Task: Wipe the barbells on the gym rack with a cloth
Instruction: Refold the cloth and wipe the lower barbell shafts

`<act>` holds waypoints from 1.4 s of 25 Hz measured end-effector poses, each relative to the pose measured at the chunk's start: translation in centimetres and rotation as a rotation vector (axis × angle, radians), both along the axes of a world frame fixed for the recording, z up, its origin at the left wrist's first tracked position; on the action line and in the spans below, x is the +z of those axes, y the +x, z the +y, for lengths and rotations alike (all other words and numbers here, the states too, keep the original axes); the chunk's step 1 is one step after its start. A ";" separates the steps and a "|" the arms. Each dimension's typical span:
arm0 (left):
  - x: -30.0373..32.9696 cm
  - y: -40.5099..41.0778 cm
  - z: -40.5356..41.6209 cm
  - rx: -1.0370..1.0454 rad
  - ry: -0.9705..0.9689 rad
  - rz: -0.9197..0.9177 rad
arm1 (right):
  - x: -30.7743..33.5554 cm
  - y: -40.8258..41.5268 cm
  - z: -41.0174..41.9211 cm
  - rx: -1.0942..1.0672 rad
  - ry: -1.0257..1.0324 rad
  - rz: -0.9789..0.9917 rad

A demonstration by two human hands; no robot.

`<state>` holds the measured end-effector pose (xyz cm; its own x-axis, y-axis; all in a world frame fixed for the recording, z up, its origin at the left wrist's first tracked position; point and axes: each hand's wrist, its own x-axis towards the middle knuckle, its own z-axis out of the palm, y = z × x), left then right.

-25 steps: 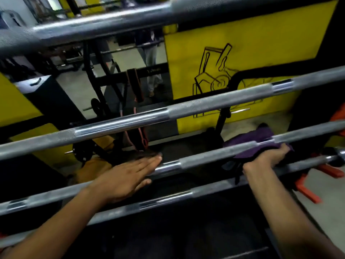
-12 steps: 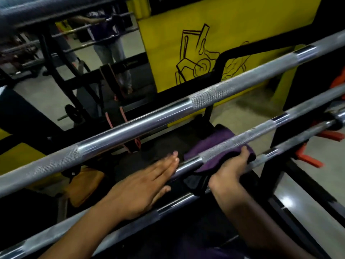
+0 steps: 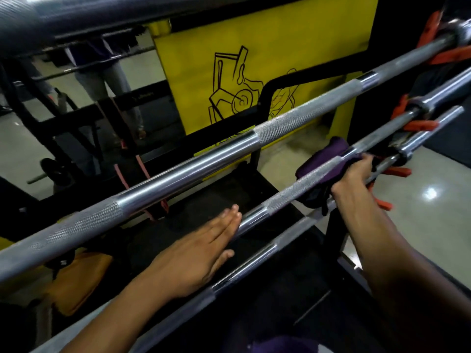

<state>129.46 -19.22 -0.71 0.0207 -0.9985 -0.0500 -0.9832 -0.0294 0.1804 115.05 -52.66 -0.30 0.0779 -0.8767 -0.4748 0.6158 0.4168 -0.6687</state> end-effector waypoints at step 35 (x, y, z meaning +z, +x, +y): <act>0.4 -2.0 -8.9 0.417 -0.181 0.321 | -4.1 -2.8 11.9 0.719 0.094 0.151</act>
<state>127.45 -28.08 -0.29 0.4277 -0.9024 0.0528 -0.7897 -0.3446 0.5076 112.25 -40.77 -4.42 0.5450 -0.5892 -0.5965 0.0732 0.7422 -0.6661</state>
